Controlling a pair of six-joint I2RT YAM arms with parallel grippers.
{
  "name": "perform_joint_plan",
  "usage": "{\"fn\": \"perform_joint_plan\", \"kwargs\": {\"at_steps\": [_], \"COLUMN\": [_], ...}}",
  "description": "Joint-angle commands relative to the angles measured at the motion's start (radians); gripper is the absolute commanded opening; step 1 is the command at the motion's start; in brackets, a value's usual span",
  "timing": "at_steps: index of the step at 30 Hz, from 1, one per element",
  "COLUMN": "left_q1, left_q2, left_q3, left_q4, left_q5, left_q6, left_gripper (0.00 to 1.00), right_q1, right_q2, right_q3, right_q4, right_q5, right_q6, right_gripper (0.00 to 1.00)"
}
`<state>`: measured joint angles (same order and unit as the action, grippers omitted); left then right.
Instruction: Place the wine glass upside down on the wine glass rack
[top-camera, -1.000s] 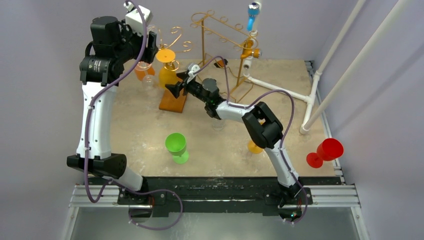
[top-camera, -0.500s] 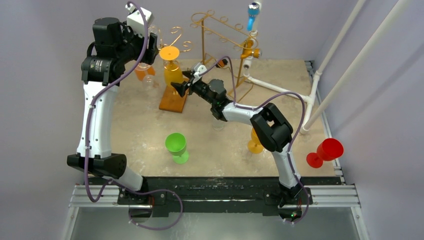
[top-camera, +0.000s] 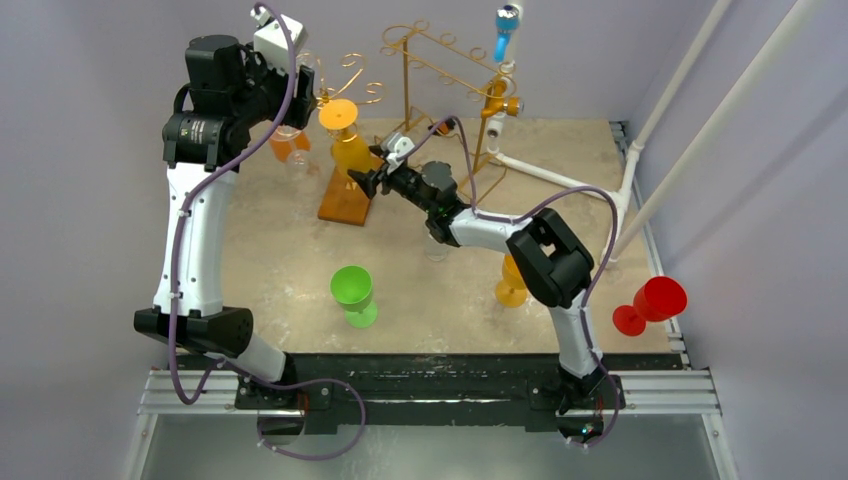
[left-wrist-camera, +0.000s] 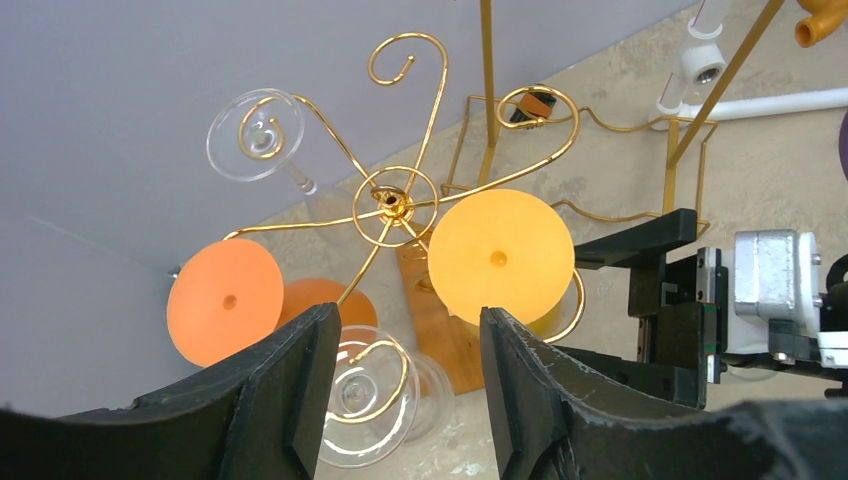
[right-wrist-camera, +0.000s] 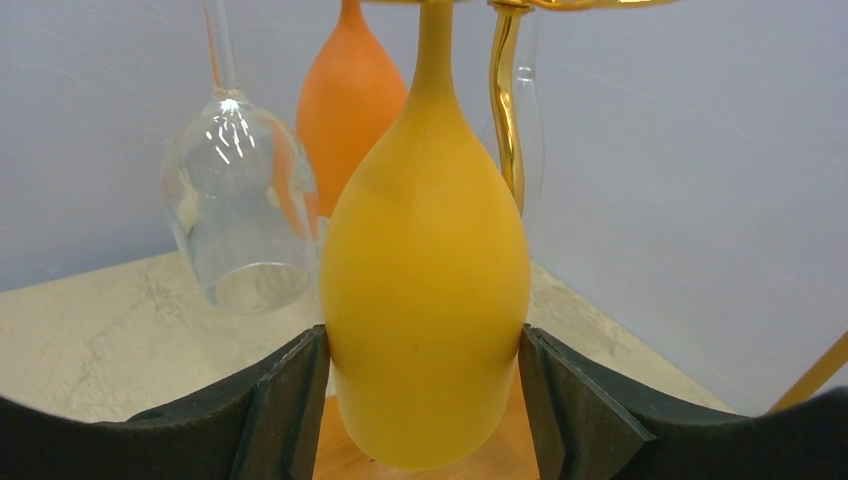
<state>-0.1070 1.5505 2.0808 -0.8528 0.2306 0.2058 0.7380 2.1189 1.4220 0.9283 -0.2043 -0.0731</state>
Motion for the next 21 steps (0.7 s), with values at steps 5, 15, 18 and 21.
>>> {"fn": "perform_joint_plan", "kwargs": {"at_steps": [5,15,18,21], "left_q1": [0.003,0.003,0.002,0.003], "left_q2": [-0.013,-0.009,-0.007,-0.005], "left_q3": [0.001,0.005,0.004,0.004], "left_q4": [0.039,0.041,0.041,0.042], "left_q5": [-0.023,-0.022,-0.023,-0.024], "left_q6": [0.014,0.01,0.009,0.01], "left_gripper": [0.56,0.56,0.56,0.56], "right_q1": [0.011,0.016,0.016,0.016], "right_q2": [-0.093,-0.111,-0.115,-0.124], "right_q3": [-0.034,-0.075,-0.083,-0.104], "right_q4": [0.044,0.043,0.05,0.077], "right_q5": [-0.017,-0.018,-0.02,-0.019], "right_q6": [-0.056,-0.093,-0.096,-0.097], "right_gripper": [0.68,0.67,0.67,0.67]}}
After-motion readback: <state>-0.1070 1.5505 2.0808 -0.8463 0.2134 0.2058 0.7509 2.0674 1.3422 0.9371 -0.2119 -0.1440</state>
